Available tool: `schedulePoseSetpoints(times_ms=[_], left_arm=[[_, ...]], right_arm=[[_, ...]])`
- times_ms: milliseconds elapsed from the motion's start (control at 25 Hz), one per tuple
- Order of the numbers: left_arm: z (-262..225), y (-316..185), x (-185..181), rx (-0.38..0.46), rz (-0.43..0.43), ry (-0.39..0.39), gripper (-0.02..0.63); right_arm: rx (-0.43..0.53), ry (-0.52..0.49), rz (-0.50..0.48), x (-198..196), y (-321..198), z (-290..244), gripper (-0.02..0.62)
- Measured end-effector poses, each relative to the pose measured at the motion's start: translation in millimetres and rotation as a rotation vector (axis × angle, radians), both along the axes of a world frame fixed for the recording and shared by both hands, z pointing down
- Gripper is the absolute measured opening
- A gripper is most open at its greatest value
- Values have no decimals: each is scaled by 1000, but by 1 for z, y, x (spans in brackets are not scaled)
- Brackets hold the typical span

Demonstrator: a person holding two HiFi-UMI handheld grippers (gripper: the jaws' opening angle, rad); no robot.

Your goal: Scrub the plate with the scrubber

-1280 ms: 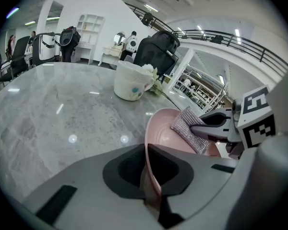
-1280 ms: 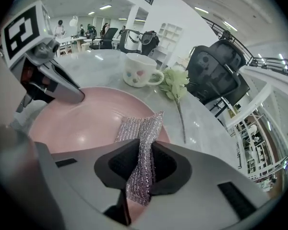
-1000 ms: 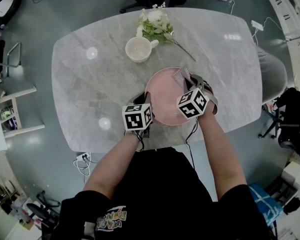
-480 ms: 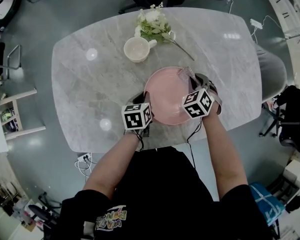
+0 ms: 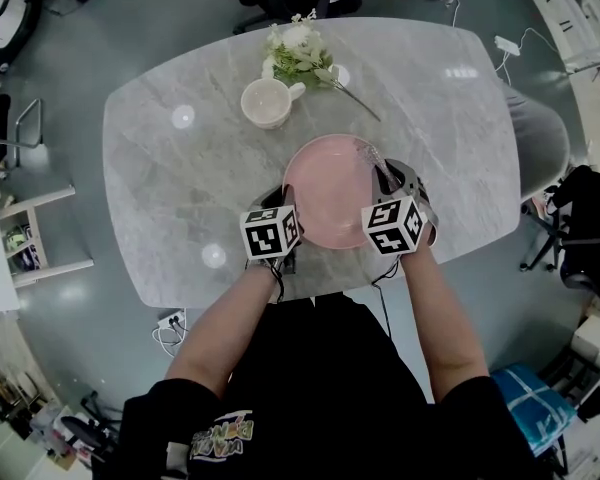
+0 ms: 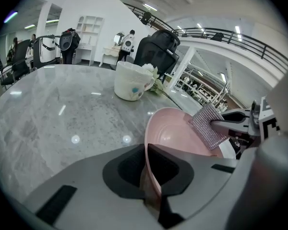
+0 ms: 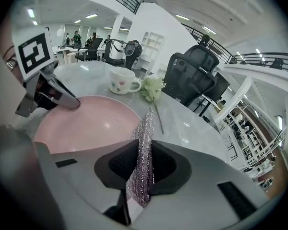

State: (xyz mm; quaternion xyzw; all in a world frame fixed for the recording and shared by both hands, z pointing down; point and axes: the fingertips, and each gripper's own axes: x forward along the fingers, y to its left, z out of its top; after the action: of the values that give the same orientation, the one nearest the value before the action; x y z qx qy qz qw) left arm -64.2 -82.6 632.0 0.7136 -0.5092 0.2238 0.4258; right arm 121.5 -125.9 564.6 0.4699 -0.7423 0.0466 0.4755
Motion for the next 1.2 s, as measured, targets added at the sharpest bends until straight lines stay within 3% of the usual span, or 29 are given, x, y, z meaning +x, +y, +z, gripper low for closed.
schedulePoseSetpoints(times_ms=[400,640,920,1200], left_arm=[[0,0,1,-2,-7,-5,32],[0,-1,1,-3,-15,-3,31],[0,0,0,-2,-17,-4,32],[0,-1,0,0,-13,-4,32]], right_arm=[[-182,-321,0,-69,50,8,77],[-291,-432,-17,-107,76,21,77],[-268,-291,-99,-109,80,31,77],[-208,-144,-111,-72,66,42,78]])
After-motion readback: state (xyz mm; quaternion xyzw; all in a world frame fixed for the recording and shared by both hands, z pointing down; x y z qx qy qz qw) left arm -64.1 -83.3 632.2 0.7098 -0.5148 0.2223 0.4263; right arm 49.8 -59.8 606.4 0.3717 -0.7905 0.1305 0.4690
